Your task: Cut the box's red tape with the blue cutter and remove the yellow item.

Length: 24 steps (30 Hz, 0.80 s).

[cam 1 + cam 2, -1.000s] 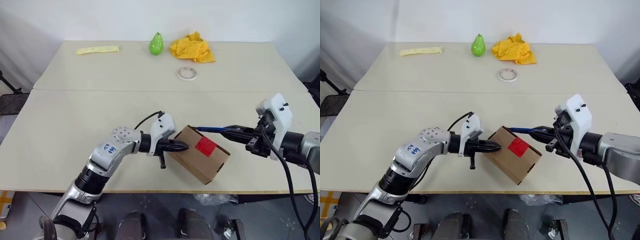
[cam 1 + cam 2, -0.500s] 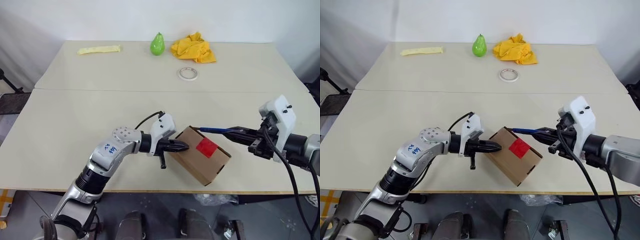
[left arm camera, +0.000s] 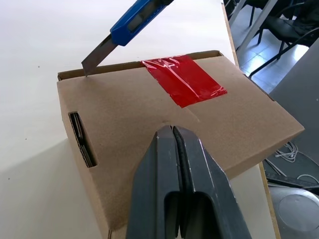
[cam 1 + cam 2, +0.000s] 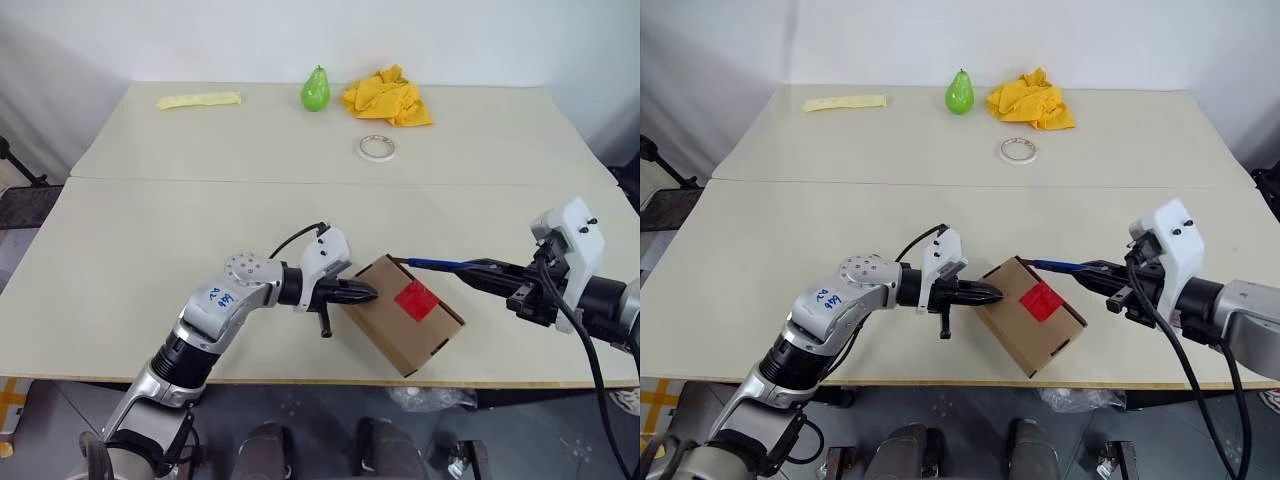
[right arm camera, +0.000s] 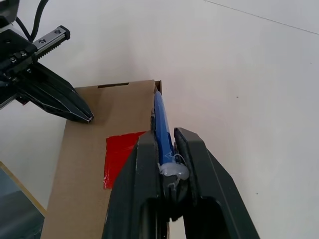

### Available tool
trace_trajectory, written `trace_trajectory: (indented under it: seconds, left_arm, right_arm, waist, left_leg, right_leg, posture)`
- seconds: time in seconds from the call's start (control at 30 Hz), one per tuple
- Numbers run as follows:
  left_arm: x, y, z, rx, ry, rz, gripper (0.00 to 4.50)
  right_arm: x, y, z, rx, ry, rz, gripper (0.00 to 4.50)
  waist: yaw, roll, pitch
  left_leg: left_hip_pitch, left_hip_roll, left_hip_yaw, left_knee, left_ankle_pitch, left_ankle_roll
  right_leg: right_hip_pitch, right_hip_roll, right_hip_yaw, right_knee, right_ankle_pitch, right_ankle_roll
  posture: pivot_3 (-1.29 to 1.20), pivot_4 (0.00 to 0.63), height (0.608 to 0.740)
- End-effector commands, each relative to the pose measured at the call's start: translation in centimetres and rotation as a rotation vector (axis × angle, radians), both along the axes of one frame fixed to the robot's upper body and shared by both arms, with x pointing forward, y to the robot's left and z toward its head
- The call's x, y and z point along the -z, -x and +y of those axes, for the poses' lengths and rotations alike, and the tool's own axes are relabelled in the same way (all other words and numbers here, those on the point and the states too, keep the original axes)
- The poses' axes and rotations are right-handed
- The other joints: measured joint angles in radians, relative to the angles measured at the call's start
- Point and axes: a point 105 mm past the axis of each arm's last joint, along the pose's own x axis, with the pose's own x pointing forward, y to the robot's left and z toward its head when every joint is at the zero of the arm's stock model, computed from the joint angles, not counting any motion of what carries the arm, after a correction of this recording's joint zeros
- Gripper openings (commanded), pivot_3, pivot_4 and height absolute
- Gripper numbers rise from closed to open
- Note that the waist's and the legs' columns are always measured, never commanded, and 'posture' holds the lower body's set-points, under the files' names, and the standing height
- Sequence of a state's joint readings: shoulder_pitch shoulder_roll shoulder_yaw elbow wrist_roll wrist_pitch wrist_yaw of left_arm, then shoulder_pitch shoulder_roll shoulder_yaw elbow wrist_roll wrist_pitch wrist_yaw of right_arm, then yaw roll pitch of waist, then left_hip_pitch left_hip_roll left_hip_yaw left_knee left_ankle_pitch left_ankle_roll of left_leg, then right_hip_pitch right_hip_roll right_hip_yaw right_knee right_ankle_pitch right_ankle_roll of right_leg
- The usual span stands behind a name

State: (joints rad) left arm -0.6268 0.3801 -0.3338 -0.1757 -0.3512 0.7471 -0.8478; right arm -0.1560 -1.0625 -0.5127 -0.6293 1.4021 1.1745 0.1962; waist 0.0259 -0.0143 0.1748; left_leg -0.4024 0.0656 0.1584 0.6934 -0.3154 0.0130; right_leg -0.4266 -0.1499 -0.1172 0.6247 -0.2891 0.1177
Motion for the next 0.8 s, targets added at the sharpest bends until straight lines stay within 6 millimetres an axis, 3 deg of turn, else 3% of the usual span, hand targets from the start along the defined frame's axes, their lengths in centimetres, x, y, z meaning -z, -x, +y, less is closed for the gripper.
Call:
trace_trajectory:
  seconds: [0.03,0.33,0.8]
  left_arm:
    - [-0.2,0.4,-0.3,0.025,-0.002,-0.026,0.03]
    - [0.2,0.4,-0.7,0.018,-0.021,-0.016,0.03]
    - [0.3,0.2,-1.2,0.026,-0.017,-0.008,0.03]
  right_arm:
    - [-1.8,0.1,1.3,-0.022,0.006,-0.075,0.16]
    - [-3.7,0.8,4.3,0.038,-0.082,-0.102,0.16]
    - [-1.3,2.1,2.8,0.209,-0.077,0.004,0.16]
  waist:
    - [-0.001,0.000,0.000]
    - [0.000,0.000,0.000]
    - [0.001,-0.001,0.000]
  left_leg:
    - [0.000,0.000,0.000,0.000,0.000,0.000]
    - [-0.001,0.000,0.000,0.001,0.000,0.000]
    - [-0.002,0.000,-0.001,0.003,-0.001,0.002]
  right_leg:
    - [0.000,0.000,0.000,0.000,0.000,0.000]
    - [0.000,0.000,0.000,0.000,0.000,0.000]
    - [0.001,0.000,-0.001,-0.002,0.001,0.001]
  posture:
    - [0.00,0.150,0.740]
    - [0.00,0.150,0.740]
    - [0.00,0.150,0.740]
